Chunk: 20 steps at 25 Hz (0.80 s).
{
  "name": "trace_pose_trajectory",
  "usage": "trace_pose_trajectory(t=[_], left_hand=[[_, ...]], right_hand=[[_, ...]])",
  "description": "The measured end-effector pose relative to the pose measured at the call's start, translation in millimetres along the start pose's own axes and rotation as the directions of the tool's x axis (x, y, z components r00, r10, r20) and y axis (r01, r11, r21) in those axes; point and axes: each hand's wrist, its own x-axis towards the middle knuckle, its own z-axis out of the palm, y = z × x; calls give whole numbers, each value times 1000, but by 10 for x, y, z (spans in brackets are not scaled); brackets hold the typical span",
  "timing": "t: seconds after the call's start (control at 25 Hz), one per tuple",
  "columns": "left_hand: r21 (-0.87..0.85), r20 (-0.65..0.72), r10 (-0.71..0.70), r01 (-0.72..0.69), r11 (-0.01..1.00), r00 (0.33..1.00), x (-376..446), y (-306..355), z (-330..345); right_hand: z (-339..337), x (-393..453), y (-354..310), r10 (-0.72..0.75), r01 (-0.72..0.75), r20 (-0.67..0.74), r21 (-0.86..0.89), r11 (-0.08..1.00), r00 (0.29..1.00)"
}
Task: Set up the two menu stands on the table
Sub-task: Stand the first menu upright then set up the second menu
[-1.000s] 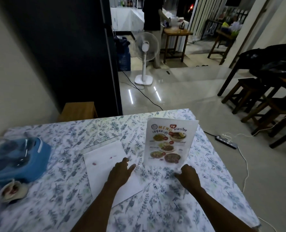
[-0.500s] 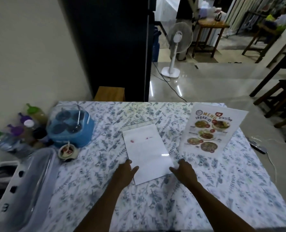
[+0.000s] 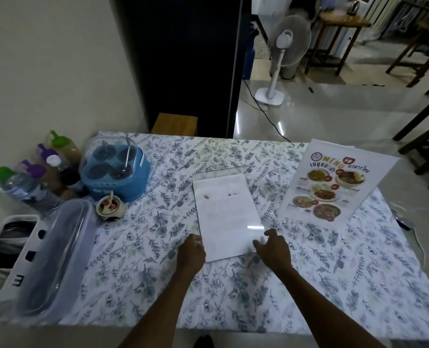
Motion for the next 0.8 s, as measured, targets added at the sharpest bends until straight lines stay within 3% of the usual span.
trace_pose_trajectory(t=[0.2,0.36,0.56,0.8], left_hand=[[-72,-96,-38,31,997,995,-320,-45,-96],[-113,-260,-36,7,994,965,-760,63,-348],[-200,-424,-56,-33,979,904,-1340,209,-649],[-393,-507,-74,-154,907,859,-1598,323,-1043]], right_hand=[[-150,-352,97,-132,128,30,112,985,991],[-385,-749,172,-267,269,-44,229,935,963],[-759,-1183,156,-451,453,-71,243,858,890],[-1129,-1352,-167,-543,577,-194,244,780,817]])
